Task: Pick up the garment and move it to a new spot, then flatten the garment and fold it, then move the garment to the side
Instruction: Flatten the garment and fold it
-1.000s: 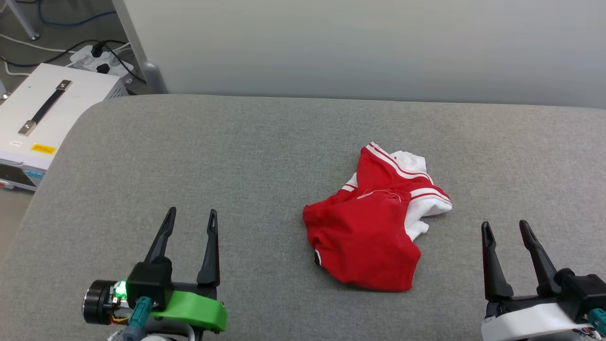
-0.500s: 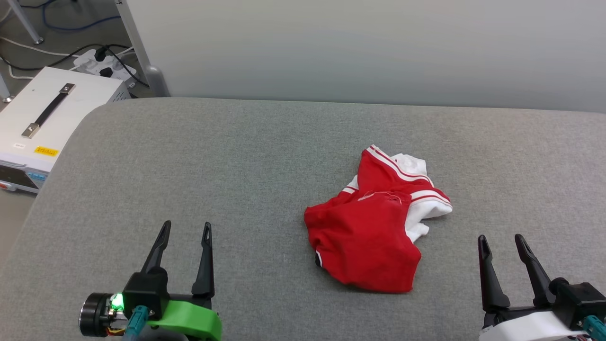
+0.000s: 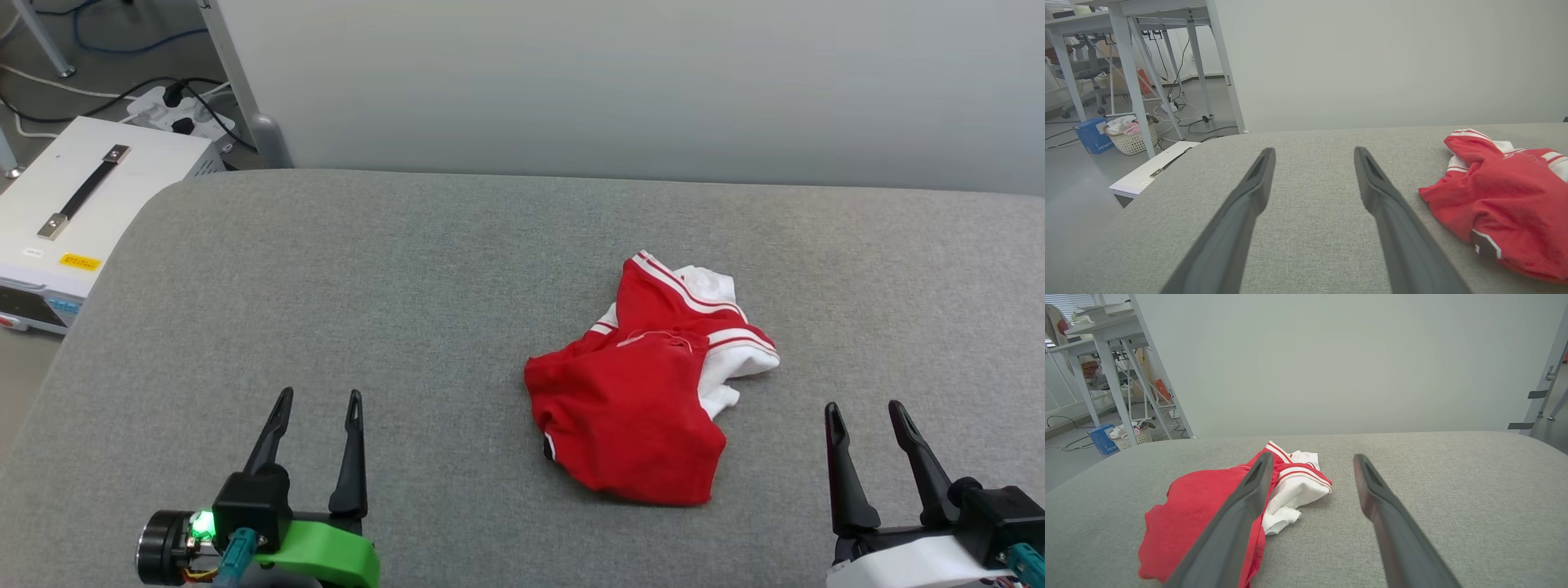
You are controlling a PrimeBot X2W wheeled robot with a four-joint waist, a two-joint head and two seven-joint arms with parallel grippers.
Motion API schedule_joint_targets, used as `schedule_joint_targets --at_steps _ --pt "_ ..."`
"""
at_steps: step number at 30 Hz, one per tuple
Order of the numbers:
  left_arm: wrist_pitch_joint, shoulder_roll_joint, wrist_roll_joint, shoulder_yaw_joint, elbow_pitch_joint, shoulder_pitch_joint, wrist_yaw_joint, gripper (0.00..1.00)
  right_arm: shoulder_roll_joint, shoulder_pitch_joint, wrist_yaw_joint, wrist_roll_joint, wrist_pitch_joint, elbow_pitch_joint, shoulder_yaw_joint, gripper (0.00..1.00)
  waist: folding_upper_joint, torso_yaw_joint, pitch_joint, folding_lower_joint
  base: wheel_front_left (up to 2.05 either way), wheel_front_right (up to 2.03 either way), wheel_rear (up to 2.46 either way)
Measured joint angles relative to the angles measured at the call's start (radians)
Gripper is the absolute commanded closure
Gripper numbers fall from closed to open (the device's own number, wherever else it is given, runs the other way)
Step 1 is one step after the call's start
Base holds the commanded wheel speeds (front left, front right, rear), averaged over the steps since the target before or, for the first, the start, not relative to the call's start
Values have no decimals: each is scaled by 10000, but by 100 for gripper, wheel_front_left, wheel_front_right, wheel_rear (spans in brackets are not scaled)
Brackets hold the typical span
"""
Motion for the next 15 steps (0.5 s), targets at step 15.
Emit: schedule_joint_targets --at_steps 15 --pt "2 -130 130 253 19 -36 -102 0 -924 -2420 0 -619 0 -673 -125 0 0 -36 394 0 0 0 0"
